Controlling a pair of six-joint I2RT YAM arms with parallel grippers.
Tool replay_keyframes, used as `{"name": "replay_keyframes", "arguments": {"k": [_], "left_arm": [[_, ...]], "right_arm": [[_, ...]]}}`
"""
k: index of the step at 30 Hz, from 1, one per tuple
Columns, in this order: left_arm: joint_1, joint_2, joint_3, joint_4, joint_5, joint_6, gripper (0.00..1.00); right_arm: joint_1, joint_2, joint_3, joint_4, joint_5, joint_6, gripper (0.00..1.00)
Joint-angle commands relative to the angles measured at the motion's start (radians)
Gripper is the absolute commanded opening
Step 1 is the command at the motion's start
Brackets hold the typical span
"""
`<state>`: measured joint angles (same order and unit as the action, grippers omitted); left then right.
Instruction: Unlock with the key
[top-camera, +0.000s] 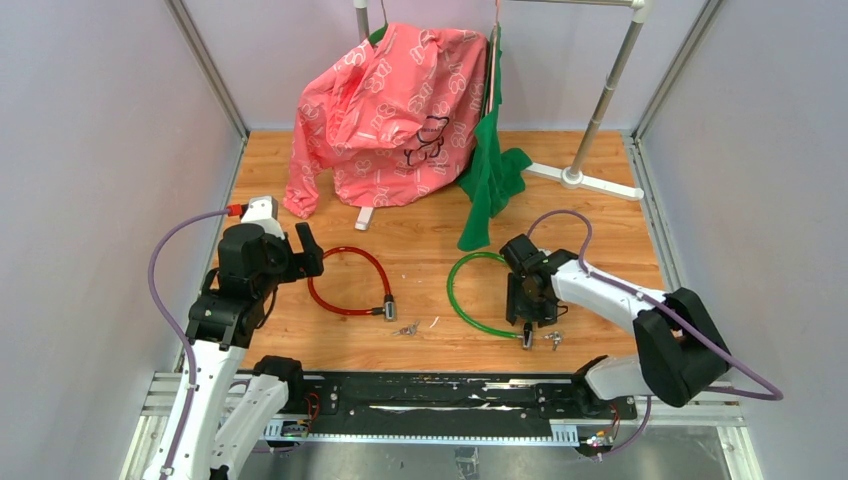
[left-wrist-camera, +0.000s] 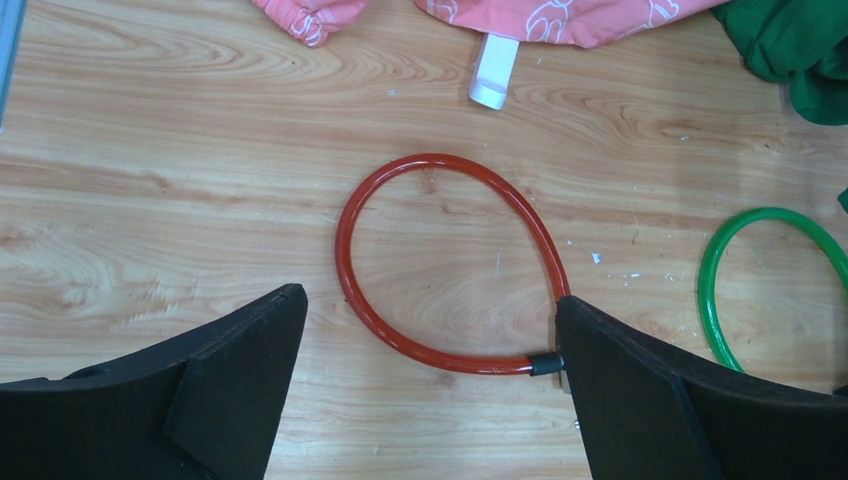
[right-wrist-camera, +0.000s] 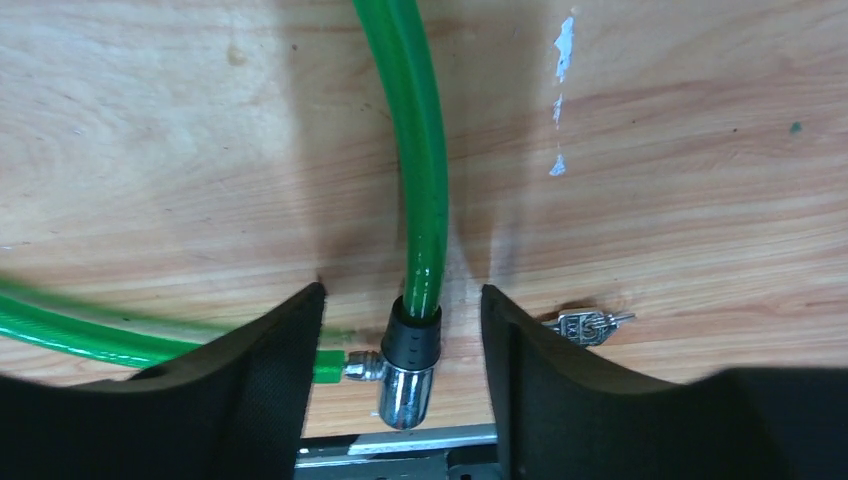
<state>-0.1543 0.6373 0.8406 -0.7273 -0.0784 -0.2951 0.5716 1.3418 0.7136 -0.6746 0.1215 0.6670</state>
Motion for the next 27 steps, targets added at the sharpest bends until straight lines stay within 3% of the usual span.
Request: {"name": "replay_keyframes", "arguments": {"k": [1, 9, 12, 20, 27], "left_arm": [[-0.010, -0.002, -0.008, 0.017, 0.008, 0.013, 1.00], [-0.010, 0.001, -0.008, 0.016, 0.006, 0.013, 0.99], [-0.010, 0.003, -0.006, 0.017, 0.008, 0.013, 0.99], [-0.010, 0.006, -0.007, 0.016, 0.006, 0.014, 0.99], [-0.010, 0.008, -0.007, 0.016, 0.005, 0.014, 0.99]], "right_arm": [[0.012, 0.026, -0.033, 0.001, 0.000, 0.010, 0.57], [0.012, 0.071, -0.038, 0.039, 0.007, -0.025, 0.28], [0.012, 0.099, -0.006, 0.038, 0.026, -0.048, 0.23], [0.012, 0.262, 0.155, 0.040, 0.049, -0.192, 0.11], [0.012, 0.341, 0.241, 0.077, 0.024, -0.323, 0.09]]}}
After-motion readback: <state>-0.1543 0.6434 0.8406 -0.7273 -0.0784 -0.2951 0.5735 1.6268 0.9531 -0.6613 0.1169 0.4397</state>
